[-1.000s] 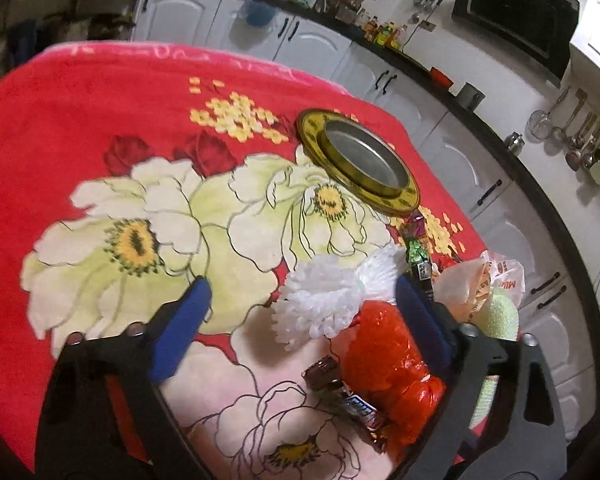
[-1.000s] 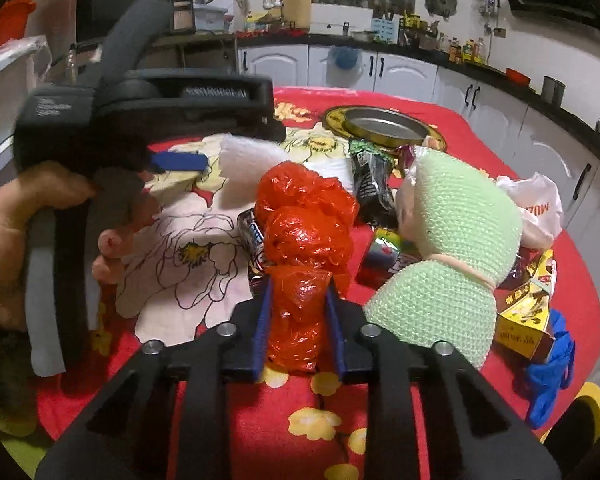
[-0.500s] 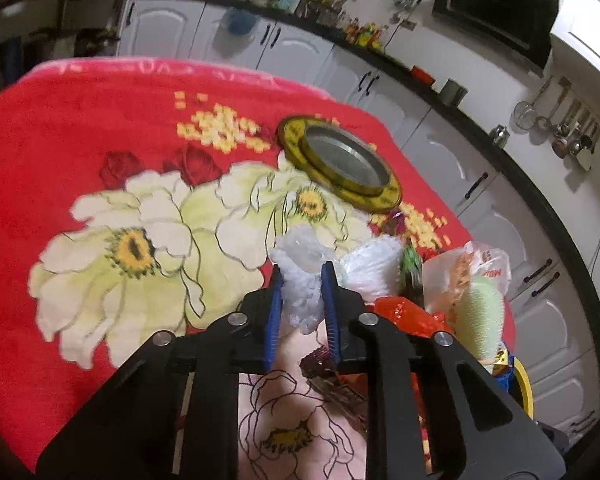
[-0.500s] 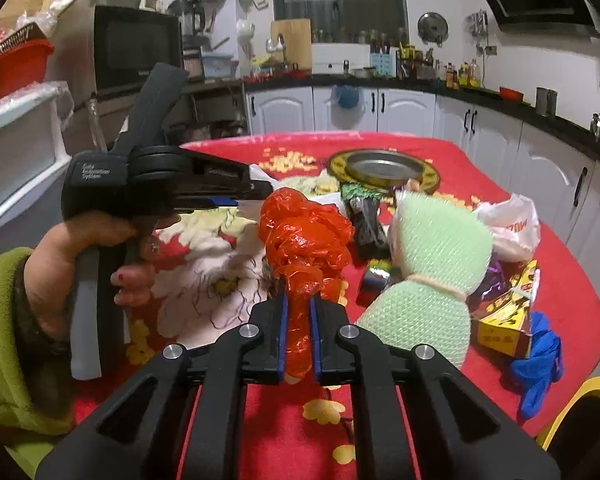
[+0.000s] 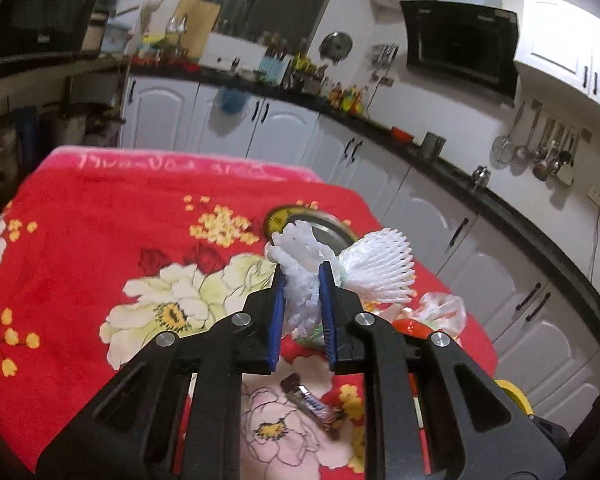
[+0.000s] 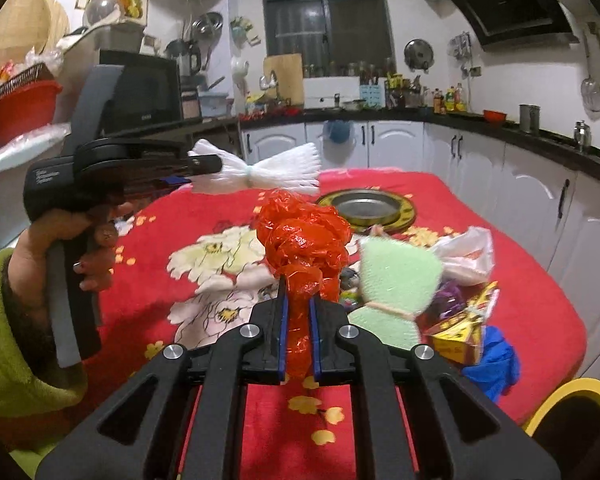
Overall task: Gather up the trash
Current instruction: 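Carry the red bag and white mesh foam over the yellow bin with both tools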
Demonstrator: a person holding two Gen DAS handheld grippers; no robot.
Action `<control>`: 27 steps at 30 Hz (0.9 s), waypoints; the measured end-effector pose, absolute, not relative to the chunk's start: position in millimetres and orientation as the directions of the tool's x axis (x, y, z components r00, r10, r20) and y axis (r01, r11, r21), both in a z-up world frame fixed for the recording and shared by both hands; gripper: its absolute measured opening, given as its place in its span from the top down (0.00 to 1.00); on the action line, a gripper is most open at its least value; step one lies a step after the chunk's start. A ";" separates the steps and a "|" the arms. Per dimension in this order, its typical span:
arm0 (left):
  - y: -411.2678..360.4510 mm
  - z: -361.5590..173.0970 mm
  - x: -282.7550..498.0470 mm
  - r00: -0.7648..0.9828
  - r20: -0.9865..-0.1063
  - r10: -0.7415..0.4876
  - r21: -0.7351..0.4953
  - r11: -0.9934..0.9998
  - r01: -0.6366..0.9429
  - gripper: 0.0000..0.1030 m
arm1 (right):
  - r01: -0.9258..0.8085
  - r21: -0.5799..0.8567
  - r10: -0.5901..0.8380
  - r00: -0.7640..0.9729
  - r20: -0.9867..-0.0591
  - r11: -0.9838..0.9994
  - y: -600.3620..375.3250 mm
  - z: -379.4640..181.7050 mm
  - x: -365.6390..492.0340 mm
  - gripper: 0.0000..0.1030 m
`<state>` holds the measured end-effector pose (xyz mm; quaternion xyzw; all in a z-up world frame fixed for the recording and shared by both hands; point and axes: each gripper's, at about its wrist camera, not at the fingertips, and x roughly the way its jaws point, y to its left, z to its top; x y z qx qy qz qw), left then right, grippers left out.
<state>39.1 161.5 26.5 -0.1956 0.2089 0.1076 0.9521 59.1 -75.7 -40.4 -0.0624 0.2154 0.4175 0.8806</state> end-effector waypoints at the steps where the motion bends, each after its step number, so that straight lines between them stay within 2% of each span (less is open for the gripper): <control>1: 156.8 29.8 37.8 0.894 -0.432 0.121 -0.322 0.905 -0.278 0.89 | -0.757 0.071 0.706 0.566 -0.426 0.650 -80.1 -38.6 59.4 0.92; 13: 98.4 40.2 41.2 0.908 -0.410 0.085 -0.240 0.950 -0.198 0.89 | -0.667 0.076 0.639 0.667 -0.382 0.741 -127.7 -21.6 65.4 0.92; 27: 31.7 31.7 58.6 0.903 -0.430 0.011 -0.173 0.980 -0.095 0.90 | -0.505 0.081 0.497 0.787 -0.365 0.859 -216.0 -18.2 72.7 0.92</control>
